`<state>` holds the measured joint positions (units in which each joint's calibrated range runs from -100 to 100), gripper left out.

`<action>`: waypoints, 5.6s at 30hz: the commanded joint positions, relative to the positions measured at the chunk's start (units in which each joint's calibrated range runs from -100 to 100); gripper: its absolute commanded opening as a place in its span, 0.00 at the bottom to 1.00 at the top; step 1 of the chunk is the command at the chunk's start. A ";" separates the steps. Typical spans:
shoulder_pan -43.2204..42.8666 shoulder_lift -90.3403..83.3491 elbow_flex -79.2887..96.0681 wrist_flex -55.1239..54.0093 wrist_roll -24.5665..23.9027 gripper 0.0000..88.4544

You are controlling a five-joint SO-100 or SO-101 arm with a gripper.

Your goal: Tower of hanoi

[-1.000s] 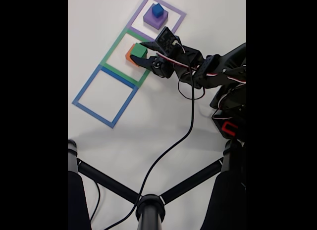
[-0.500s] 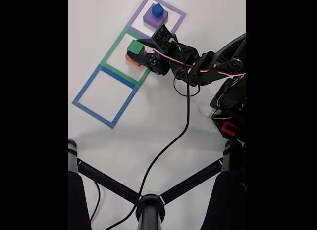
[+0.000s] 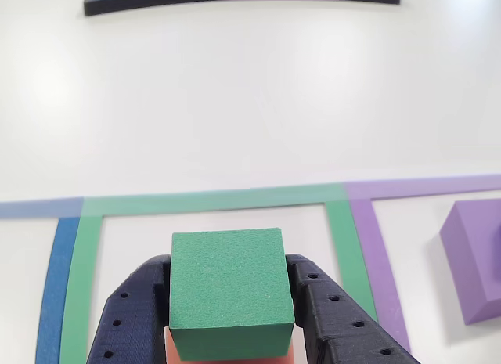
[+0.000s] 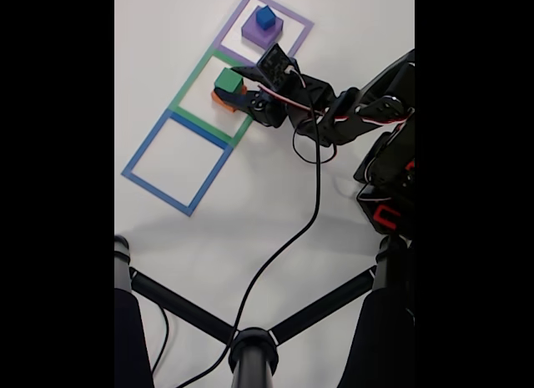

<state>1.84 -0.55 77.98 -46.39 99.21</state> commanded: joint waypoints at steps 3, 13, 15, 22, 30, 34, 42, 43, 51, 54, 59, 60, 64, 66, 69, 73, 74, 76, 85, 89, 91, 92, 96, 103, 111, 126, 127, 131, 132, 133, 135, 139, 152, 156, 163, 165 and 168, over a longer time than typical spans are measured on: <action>-0.05 1.11 -1.52 -3.11 0.79 0.05; 0.25 2.87 -2.52 -3.92 0.79 0.08; 0.48 3.11 -2.52 -4.00 0.79 0.09; 0.71 3.51 -2.52 -4.16 0.79 0.15; 0.86 3.43 -2.52 -4.16 0.79 0.23; 0.64 0.95 -2.06 -3.83 0.79 0.24; -1.04 -15.48 -2.52 11.79 0.79 0.22; -1.35 -18.36 -3.42 15.67 0.79 0.20; -1.50 -40.24 -16.69 62.62 0.79 0.00; -1.12 -45.52 -22.78 77.35 0.79 0.00; 0.71 -48.97 -39.41 102.28 0.79 0.00; 1.25 -49.37 -42.77 106.16 0.79 0.00; 4.45 -49.53 -55.49 119.27 0.79 0.00; 6.51 -49.21 -61.40 125.10 0.79 0.00; 9.18 -49.13 -67.85 131.25 0.79 0.00; 11.84 -49.21 -72.30 135.38 0.79 0.00; 12.45 -49.45 -72.30 135.38 0.79 0.00; 13.75 -49.77 -72.30 135.62 0.79 0.00; 17.56 -54.10 -62.12 131.01 0.79 0.05; 19.55 -57.38 -51.31 122.43 0.79 0.15; 20.38 -58.99 -44.59 115.96 0.79 0.19; 20.69 -59.71 -41.50 112.72 0.79 0.20; 21.83 -62.35 -26.78 97.58 0.79 0.26; 22.98 -57.14 -9.33 70.39 0.79 0.29; 22.90 -45.44 3.39 42.71 0.79 0.30; 21.99 -19.40 2.30 14.94 0.79 0.29; 21.99 -17.96 1.76 14.13 0.79 0.29; 22.06 -12.67 -0.43 10.49 0.79 0.29; 22.06 -11.63 -0.97 9.93 0.79 0.29; 22.06 -10.59 -1.42 9.28 0.79 0.29; 22.06 -8.99 -2.33 8.55 0.79 0.29; 21.99 -6.34 -4.06 7.25 0.79 0.29; 22.14 -0.25 -9.42 5.39 0.79 0.29; 21.83 1.75 -10.60 4.10 0.79 0.28; 21.99 4.72 -12.15 1.83 0.79 0.28; 21.99 6.00 -13.06 1.27 0.79 0.28; 21.99 8.08 -14.24 -0.11 0.79 0.28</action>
<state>24.44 6.88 66.41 -43.98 100.00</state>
